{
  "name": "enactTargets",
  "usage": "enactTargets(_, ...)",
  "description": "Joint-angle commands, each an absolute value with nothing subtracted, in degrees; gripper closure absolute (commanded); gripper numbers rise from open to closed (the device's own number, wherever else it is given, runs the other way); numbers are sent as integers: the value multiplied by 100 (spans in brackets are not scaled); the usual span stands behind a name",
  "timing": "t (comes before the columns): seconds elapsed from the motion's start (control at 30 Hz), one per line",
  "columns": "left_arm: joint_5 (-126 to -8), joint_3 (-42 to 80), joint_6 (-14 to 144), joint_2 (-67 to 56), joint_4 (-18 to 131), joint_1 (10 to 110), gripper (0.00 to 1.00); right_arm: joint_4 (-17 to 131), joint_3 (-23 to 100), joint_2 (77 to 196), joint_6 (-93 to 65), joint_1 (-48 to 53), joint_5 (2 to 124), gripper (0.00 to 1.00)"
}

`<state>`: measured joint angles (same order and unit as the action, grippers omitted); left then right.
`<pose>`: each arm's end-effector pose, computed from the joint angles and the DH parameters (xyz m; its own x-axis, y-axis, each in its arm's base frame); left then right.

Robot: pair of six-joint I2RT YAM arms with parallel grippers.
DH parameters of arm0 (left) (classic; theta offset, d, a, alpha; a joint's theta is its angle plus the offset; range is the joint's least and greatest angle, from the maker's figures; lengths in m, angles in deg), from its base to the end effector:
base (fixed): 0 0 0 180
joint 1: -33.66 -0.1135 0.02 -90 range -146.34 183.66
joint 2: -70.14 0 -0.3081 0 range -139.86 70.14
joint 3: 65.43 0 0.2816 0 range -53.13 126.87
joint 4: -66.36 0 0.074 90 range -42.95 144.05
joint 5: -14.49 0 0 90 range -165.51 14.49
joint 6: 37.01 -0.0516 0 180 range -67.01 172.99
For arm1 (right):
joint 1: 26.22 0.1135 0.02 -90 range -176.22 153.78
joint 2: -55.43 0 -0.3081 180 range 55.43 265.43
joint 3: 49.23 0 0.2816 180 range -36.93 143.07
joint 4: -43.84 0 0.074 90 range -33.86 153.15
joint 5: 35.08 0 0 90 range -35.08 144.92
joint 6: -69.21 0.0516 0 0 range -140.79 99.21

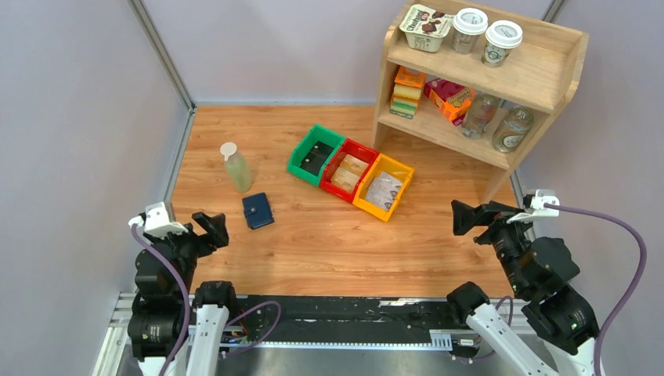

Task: Take the credit cards out of the card holder
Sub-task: Open the card holder at the center of the board.

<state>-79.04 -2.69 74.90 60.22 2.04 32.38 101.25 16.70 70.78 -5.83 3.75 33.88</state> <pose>0.0096 0.0034 0.3659 -0.1541 -0.3760 -0.9137 -0.1510 0.9229 -0.3543 0.0292 -0.0046 0.3981 -0.1402 0.1973 -0.9703 -0.1255 0.9685 0.2151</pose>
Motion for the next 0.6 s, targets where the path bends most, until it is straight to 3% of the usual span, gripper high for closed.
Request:
enactTargets(0.0, -7868, -417, 7768, 5854, 360, 3208, 8, 9886, 1783, 7230, -524, 410, 3278, 0)
enactTargets(0.47, -8106, -794, 8199, 3931, 851, 3199, 11, 9526, 1502, 7458, -427, 410, 4225, 0)
enactTargets(0.57, -7964, -1101, 8348, 3351, 1353, 3208, 19, 9596, 1467, 7503, -400, 410, 4464, 0)
